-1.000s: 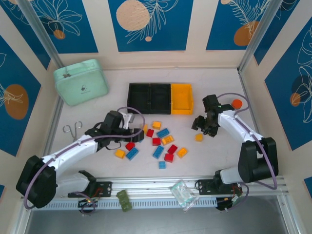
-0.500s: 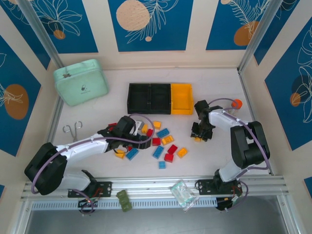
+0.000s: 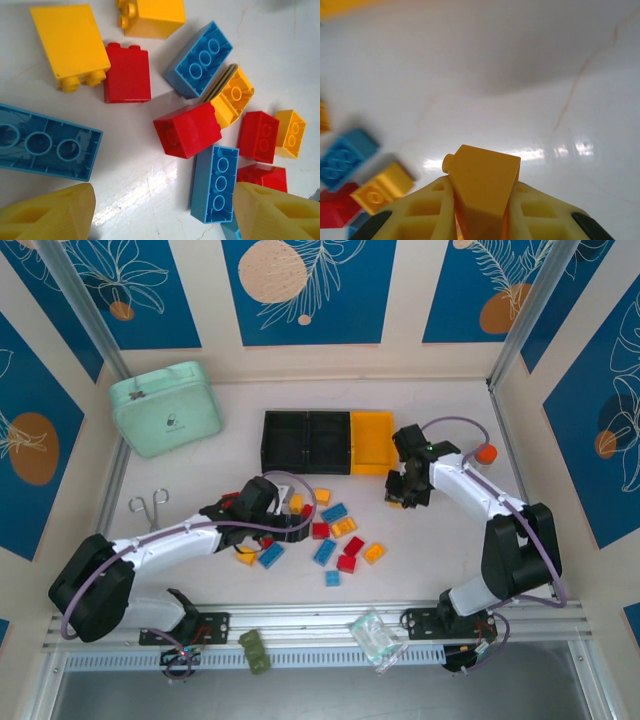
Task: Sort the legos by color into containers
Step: Pick up the lego from the middle-right of the table, then place the lego in the container.
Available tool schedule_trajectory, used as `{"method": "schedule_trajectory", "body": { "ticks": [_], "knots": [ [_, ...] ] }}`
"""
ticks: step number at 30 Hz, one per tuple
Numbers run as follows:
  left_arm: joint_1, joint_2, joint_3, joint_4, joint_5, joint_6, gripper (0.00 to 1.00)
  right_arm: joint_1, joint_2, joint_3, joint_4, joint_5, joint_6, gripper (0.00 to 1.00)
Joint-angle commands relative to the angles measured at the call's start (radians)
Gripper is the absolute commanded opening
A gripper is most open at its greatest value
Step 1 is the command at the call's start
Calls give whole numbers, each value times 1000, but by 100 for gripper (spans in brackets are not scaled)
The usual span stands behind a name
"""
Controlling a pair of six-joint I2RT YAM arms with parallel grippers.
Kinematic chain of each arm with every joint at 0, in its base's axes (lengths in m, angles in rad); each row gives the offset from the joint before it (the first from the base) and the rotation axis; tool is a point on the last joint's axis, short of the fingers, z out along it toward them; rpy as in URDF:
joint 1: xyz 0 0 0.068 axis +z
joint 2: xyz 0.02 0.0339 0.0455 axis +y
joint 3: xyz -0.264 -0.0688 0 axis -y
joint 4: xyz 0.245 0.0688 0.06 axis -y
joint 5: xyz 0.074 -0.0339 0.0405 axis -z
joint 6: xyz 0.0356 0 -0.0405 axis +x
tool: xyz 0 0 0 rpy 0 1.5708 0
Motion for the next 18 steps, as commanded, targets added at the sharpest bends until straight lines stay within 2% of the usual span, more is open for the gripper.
{"method": "schedule_trajectory", "body": {
  "ticks": [1, 6, 18],
  "knots": [
    [-10, -33, 50, -14, -43, -42, 72, 8, 5, 95, -46, -28, -27, 22],
    [-9, -42, 91, -32, -56, -77, 72, 8, 122, 278, -53, -32, -61, 22],
    [-9, -58, 95, -65, -80, -115, 72, -40, 523, 684, -83, -16, -80, 22]
  ]
}}
